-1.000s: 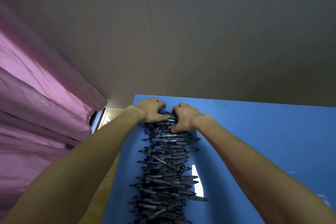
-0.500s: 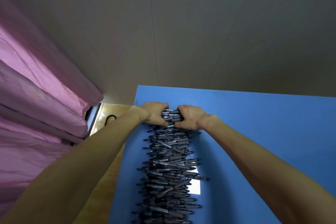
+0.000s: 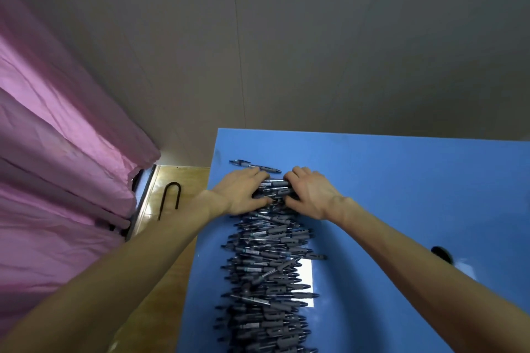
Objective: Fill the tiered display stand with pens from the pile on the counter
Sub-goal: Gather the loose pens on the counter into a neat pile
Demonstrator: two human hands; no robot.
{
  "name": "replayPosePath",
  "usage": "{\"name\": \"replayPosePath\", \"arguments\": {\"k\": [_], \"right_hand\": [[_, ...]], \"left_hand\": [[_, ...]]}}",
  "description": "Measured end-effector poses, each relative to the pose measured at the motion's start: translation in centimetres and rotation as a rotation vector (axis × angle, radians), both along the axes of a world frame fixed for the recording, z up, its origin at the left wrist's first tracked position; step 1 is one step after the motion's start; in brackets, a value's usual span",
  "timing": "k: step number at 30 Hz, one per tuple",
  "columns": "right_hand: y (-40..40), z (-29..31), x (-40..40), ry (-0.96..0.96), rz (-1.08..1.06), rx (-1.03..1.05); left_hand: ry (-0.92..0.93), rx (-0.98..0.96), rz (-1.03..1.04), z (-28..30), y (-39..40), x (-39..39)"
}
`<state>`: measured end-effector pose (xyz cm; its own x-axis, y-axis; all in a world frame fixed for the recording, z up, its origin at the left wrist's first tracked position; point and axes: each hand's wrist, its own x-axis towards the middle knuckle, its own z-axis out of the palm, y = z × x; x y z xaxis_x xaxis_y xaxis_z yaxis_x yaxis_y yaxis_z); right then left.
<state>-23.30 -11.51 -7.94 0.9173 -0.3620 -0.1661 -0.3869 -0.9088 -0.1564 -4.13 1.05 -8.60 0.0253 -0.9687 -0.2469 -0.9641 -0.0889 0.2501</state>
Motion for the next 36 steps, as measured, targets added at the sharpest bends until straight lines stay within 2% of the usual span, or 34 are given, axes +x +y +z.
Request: {"name": "replayPosePath", "arguments": {"k": [5, 12, 15, 18, 22, 26, 30, 36], "right_hand": [[1.3, -0.9, -1.7, -0.047, -0.017, -0.031], [2.1, -1.6, -1.4, -0.049, -0.188, 0.184], [1.1, -1.7, -0.6, -0.026, -0.172, 0.174], [-0.1, -1.4, 0.2, -0.035, -0.174, 0.194], [-1.4, -1.1, 1.6, -0.047, -0.177, 0.213], [-2.4, -0.5, 3.8, 0.060, -0.161, 0.225], [-3.0, 0.0, 5.9, 0.209, -0.117, 0.173], [-3.1, 0.1, 6.0, 0.337, -0.121, 0.205]], "left_hand": [[-0.035, -0.072, 0.005, -0.9, 1.9, -1.3], [0.087, 0.006, 0.177, -1.9, 2.7, -1.1], [0.048, 0.000, 0.266, -1.7, 1.7, 0.2], [0.055, 0.078, 0.347, -1.4, 0.4, 1.4], [-0.023, 0.128, 0.279, -1.0, -0.9, 2.5], [-0.109, 0.100, 0.213, -0.6, -2.3, 3.0], [0.008, 0.185, 0.205, -0.1, -3.0, 2.9], [0.060, 0.221, 0.132, 0.0, -3.4, 2.1]]}}
